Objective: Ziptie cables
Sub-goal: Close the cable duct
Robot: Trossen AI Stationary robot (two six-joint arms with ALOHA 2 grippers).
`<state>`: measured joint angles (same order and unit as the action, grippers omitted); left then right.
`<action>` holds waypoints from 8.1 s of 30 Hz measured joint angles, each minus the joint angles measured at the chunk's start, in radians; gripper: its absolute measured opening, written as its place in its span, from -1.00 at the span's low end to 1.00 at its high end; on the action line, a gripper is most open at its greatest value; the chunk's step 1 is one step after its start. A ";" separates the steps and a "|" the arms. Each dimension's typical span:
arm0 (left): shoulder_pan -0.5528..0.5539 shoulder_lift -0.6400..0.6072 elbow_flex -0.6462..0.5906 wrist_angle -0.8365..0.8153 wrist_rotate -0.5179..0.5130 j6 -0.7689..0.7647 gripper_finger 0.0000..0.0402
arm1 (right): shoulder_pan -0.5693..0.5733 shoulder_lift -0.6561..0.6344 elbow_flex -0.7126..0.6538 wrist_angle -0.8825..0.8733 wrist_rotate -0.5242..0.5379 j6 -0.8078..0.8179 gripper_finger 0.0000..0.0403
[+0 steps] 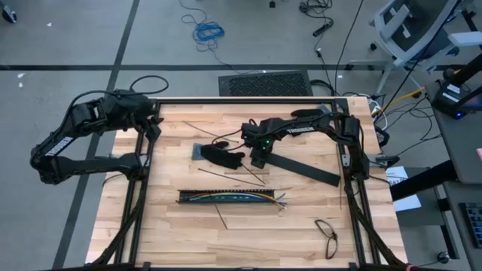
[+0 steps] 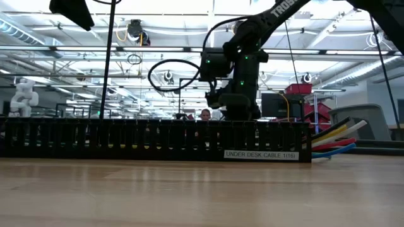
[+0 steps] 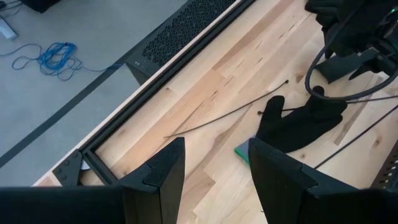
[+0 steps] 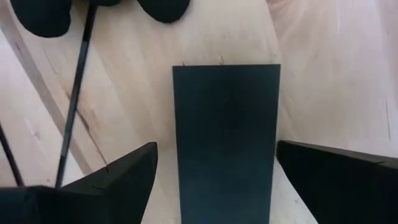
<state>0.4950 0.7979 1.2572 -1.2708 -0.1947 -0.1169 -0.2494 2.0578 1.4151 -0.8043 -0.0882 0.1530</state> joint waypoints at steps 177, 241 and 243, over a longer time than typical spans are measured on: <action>-0.073 0.038 -0.398 0.269 -0.091 0.034 -0.14 | 0.013 -0.267 -0.170 -0.118 0.831 0.093 -1.00; -0.073 0.037 -0.397 0.346 -0.098 0.098 -0.14 | -0.513 -0.092 0.002 -0.086 0.135 0.105 -1.00; -0.073 0.037 -0.397 0.346 -0.098 0.097 -0.14 | -0.516 -0.092 -0.020 -0.079 0.158 0.110 -1.00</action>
<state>0.4221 0.8352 0.8597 -0.9253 -0.2928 -0.0196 -0.7656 1.9656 1.3952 -0.8833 0.0695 0.2628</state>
